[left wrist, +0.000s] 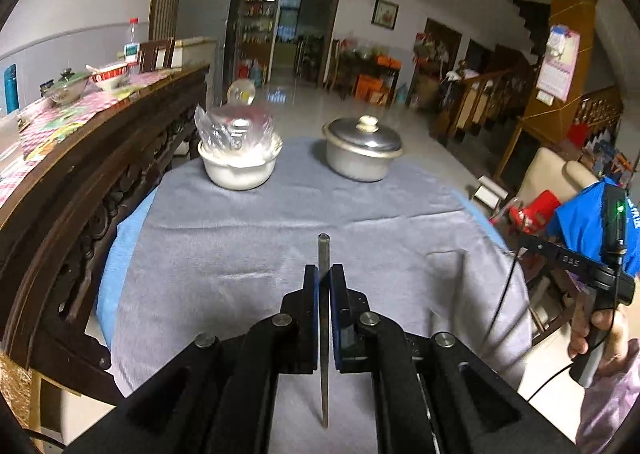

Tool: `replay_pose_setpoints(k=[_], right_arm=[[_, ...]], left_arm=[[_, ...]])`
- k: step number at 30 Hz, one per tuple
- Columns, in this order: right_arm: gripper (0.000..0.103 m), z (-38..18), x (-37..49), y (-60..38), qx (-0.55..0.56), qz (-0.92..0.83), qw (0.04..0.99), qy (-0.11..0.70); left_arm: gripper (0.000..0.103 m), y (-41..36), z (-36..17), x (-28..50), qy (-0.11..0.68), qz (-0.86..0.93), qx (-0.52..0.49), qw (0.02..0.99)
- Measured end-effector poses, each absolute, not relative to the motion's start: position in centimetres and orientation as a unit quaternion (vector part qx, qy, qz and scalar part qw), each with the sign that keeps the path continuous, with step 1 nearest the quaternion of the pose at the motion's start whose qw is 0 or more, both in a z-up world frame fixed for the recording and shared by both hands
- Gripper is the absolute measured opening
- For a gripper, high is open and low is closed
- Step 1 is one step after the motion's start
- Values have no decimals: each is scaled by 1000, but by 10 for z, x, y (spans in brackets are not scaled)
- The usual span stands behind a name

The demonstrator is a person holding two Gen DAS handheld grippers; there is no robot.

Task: Organize utensils
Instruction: 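Lift both chopsticks upright and carry them over the mesh cup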

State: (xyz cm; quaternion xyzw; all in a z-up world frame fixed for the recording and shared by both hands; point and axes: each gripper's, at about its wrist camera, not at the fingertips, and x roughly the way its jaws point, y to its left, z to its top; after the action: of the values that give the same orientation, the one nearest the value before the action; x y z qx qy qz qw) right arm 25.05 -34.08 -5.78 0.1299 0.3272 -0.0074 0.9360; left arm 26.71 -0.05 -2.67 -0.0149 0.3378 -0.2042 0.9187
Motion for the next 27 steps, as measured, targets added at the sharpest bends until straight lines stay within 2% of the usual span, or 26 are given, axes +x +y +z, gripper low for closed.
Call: replay_pose_setpoints(k=[13, 27], right_arm=[[6, -20, 177, -336, 140, -14, 958, 248], [6, 28, 138, -330, 104, -6, 973, 208]], left_arm=[[5, -2, -1, 205, 295, -219, -11, 930], [5, -13, 48, 168, 244, -245, -6, 938]])
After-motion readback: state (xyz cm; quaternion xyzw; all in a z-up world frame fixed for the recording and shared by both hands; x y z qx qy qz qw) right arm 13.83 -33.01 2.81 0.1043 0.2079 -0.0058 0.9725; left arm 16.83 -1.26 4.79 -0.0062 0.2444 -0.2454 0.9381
